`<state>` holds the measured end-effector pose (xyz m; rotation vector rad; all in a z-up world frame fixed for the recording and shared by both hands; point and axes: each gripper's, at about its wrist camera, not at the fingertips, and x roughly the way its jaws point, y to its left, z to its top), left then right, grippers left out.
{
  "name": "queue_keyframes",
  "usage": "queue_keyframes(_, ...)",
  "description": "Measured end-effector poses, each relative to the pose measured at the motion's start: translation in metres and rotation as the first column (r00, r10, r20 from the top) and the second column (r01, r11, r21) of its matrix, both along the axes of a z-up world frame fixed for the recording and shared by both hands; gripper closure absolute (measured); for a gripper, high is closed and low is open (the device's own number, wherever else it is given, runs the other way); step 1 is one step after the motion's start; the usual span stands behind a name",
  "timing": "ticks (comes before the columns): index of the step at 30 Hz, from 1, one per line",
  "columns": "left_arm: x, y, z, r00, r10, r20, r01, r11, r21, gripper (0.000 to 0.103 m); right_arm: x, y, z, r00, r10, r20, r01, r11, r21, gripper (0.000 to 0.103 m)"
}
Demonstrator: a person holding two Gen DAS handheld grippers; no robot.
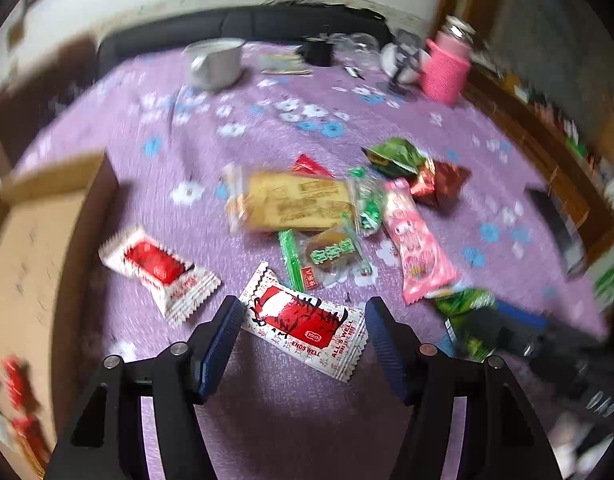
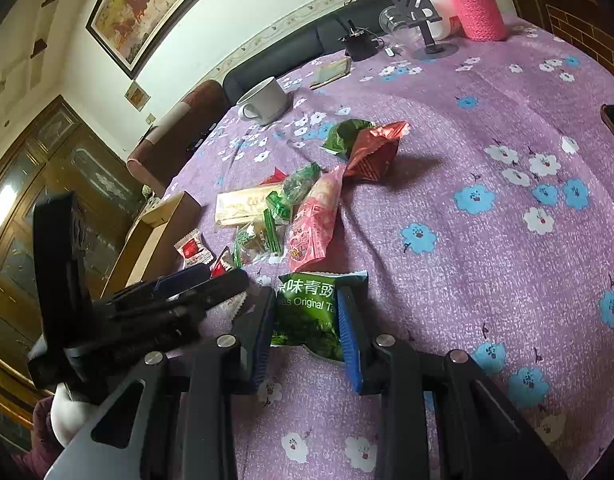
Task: Organize snacks
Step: 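Grasp the white-and-red candy packet with the left tool while the right tool holds the green packet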
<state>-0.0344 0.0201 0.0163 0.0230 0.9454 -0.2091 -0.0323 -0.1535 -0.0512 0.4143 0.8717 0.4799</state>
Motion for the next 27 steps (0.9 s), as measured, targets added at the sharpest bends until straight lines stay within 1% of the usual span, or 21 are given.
queue_keyframes(1,-0.004,0.000,0.001,1.000,-0.016,0.007,0.016,1.000,0.017,0.055,0.000,0.000,-0.001,1.000,0.001,-0.003,-0.001,1.000,0.001,0.074)
queue_keyframes(2,-0.007,0.000,0.001,1.000,-0.028,0.007,0.028,0.999,0.034,0.075,0.000,0.000,-0.001,1.000,0.003,-0.005,-0.003,1.000,0.000,0.074)
queue_keyframes(3,-0.010,0.003,0.001,0.999,-0.039,-0.008,0.039,0.999,0.032,0.084,0.000,0.000,-0.002,1.000,0.005,-0.006,-0.005,1.000,-0.001,0.074)
queue_keyframes(5,-0.014,0.013,0.001,0.999,-0.035,-0.032,0.036,0.999,0.005,0.086,0.000,0.001,-0.002,1.000,0.010,-0.004,-0.010,1.000,-0.004,0.074)
queue_keyframes(7,-0.018,0.025,0.000,0.999,-0.008,-0.052,0.007,1.000,-0.015,0.086,0.001,0.003,-0.001,1.000,0.012,-0.003,-0.012,1.000,-0.010,0.074)
queue_keyframes(8,-0.021,0.029,0.001,0.998,-0.010,-0.059,0.008,0.999,-0.047,0.086,0.001,0.003,-0.001,1.000,0.012,-0.002,-0.012,1.000,-0.012,0.074)
queue_keyframes(9,-0.025,0.032,0.004,0.999,-0.024,-0.048,0.020,0.996,-0.084,0.086,0.000,0.003,-0.001,1.000,0.012,-0.003,-0.012,1.000,-0.011,0.074)
queue_keyframes(10,-0.027,0.032,0.007,0.999,-0.038,-0.035,0.034,0.995,-0.098,0.085,0.000,0.003,-0.001,1.000,0.012,-0.003,-0.012,1.000,-0.010,0.074)
queue_keyframes(11,-0.027,0.031,0.010,0.998,-0.054,-0.022,0.052,0.993,-0.103,0.077,0.000,0.004,-0.001,1.000,0.011,-0.003,-0.011,1.000,-0.011,0.074)
queue_keyframes(12,-0.024,0.028,0.013,0.998,-0.063,-0.011,0.062,0.993,-0.103,0.058,0.000,0.004,-0.001,1.000,0.012,-0.002,-0.012,1.000,-0.012,0.074)
queue_keyframes(14,-0.012,0.027,0.018,1.000,-0.031,0.005,0.032,0.993,-0.117,0.035,0.000,0.004,-0.001,1.000,0.012,-0.002,-0.012,1.000,-0.013,0.074)
queue_keyframes(16,0.002,0.025,0.020,1.000,0.019,0.020,-0.016,0.994,-0.105,0.035,0.000,0.004,-0.001,1.000,0.012,0.001,-0.012,1.000,-0.017,0.074)
queue_keyframes(17,0.012,0.021,0.019,0.999,0.029,0.033,-0.026,0.996,-0.082,0.035,0.000,0.004,-0.001,1.000,0.012,0.002,-0.012,1.000,-0.019,0.074)
queue_keyframes(18,0.019,0.014,0.016,0.999,0.015,0.042,-0.013,0.998,-0.055,0.035,0.000,0.004,-0.001,1.000,0.012,0.003,-0.012,1.000,-0.020,0.074)
queue_keyframes(20,0.029,0.000,0.009,0.999,-0.033,0.038,0.032,0.999,0.025,0.035,0.000,0.004,-0.001,1.000,0.011,0.003,-0.011,1.000,-0.021,0.073)
queue_keyframes(21,0.030,-0.007,0.004,0.997,-0.075,0.012,0.074,0.996,0.056,0.035,0.000,0.004,-0.001,1.000,0.011,0.002,-0.011,1.000,-0.020,0.073)
queue_keyframes(22,0.029,-0.010,-0.001,0.994,-0.111,-0.017,0.112,0.992,0.063,0.036,0.000,0.004,-0.001,1.000,0.012,0.001,-0.012,1.000,-0.019,0.073)
queue_keyframes(23,0.024,-0.013,-0.005,0.987,-0.152,-0.046,0.155,0.986,0.064,0.045,0.000,0.004,-0.001,1.000,0.011,0.000,-0.011,1.000,-0.018,0.073)
queue_keyframes(24,0.013,-0.015,-0.005,0.979,-0.196,-0.048,0.199,0.976,0.083,0.049,0.000,0.004,-0.001,1.000,0.012,-0.001,-0.012,1.000,-0.016,0.073)
queue_keyframes(25,0.006,-0.015,-0.004,0.973,-0.224,-0.065,0.228,0.970,0.081,0.052,0.001,0.004,-0.001,1.000,0.012,-0.003,-0.012,1.000,-0.014,0.073)
queue_keyframes(27,-0.010,-0.009,0.000,0.959,-0.262,-0.108,0.268,0.962,0.043,0.054,0.002,0.003,-0.002,1.000,0.012,-0.007,-0.012,1.000,-0.013,0.073)
